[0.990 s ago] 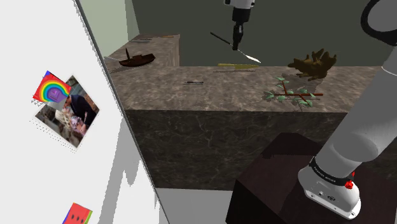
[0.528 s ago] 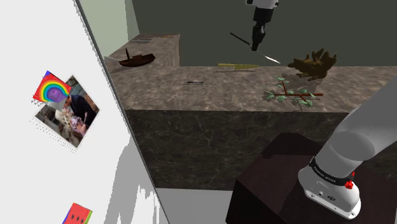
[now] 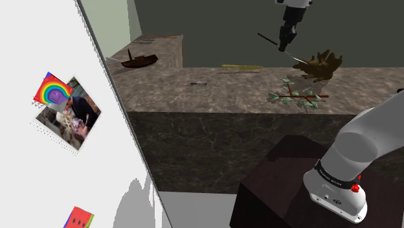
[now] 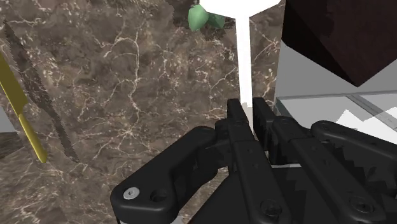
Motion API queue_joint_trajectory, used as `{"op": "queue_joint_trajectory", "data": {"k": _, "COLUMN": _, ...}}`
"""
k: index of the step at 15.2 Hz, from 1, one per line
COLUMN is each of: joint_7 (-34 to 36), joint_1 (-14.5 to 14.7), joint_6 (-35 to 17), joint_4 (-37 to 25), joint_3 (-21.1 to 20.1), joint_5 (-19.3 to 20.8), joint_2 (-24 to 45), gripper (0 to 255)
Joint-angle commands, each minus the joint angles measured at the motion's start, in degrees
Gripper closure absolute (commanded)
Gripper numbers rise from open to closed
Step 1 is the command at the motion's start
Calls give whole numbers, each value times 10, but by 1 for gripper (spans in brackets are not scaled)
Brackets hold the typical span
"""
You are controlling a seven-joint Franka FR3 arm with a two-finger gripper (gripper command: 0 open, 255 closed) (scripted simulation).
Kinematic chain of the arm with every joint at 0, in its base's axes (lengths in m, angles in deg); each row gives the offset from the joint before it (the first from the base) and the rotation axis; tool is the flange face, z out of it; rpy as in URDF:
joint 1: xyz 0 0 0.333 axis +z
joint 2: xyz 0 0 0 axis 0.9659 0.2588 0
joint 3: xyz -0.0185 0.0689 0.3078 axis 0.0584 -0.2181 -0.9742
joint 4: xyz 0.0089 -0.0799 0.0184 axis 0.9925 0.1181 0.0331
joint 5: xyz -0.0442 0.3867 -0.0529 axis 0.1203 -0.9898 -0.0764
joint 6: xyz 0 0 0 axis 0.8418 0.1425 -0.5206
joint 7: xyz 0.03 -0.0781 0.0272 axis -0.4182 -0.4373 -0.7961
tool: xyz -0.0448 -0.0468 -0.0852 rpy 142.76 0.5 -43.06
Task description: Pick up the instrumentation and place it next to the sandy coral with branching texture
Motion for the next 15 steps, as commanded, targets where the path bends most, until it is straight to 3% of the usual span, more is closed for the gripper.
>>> {"op": "queue_joint_trajectory", "data": {"k": 1, "joint_7": -23, "joint_1": -11, "joint_6": 1, "joint_4": 20, "joint_3": 15, "joint_5": 10, "joint_2": -21, "gripper": 255}}
{"op": "queue_joint_trajectory", "data": {"k": 15, "joint_7": -194, "joint_1": -79, "joint_6": 34, "joint_4": 49, "joint_3": 138, "joint_5": 81, "joint_2": -94, "gripper": 255}}
